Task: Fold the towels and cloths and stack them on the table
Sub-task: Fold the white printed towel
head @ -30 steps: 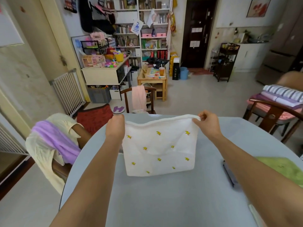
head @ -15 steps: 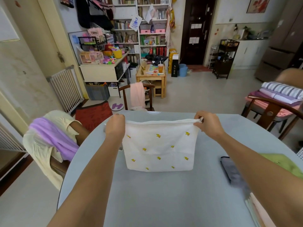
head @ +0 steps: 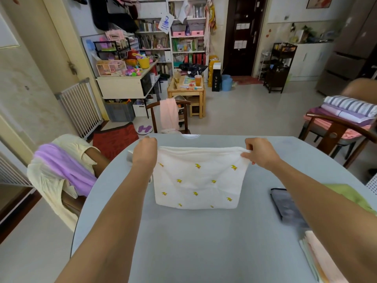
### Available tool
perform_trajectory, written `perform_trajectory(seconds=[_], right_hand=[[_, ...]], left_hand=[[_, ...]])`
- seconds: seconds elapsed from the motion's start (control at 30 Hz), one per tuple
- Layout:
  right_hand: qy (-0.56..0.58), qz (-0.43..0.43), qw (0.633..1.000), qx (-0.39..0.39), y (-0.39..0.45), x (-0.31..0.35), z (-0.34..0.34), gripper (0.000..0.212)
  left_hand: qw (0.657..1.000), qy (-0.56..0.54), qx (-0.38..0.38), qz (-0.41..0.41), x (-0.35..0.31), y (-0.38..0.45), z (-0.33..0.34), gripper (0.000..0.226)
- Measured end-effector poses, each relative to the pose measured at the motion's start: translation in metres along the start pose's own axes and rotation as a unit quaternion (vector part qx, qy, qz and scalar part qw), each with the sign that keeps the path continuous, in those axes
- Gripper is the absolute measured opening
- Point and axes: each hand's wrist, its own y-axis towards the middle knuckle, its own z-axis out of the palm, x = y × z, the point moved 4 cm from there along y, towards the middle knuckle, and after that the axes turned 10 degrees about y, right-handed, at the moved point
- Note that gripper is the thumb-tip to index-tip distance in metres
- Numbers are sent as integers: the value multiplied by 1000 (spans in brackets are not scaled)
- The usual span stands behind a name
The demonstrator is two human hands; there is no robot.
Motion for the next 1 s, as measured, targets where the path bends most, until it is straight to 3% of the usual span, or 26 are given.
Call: perform_trajectory(seconds=[0.1, 0.2, 0.3, 0.37, 0.47, 0.53, 0.67, 0.87, 1.0], right_hand=[[-200, 11, 980, 21, -5, -4, 9, 37], [-275, 11, 961, 7, -12, 2, 15, 23], [-217, 15, 975, -43, -6, -1, 14, 27], [-144, 41, 989, -6, 2, -9, 15, 27], [-111, 57, 992, -19, 3, -14, 12, 25], [-119, 62, 991, -22, 3, -10, 13, 34], [-121, 93, 987, 42, 7, -15, 18, 27], [-107, 123, 984, 66, 0, -27, 33, 22], [-49, 145, 988, 30, 10, -46, 46, 20]], left_hand=[[1000, -2, 10, 27, -11, -4, 1, 25], [999, -40, 15, 18, -15, -9, 2, 25], [990, -139, -14, -34, -6, -2, -1, 21], [983, -183, -5, -23, 0, 5, -1, 18], [988, -137, 64, 43, -2, 3, 10, 16], [990, -96, 81, 63, -5, 2, 14, 18], [990, -19, 100, 96, -22, -1, 12, 28], [993, 0, 111, 35, -58, -15, 31, 30], [992, -21, 123, -8, -65, -8, 49, 27]])
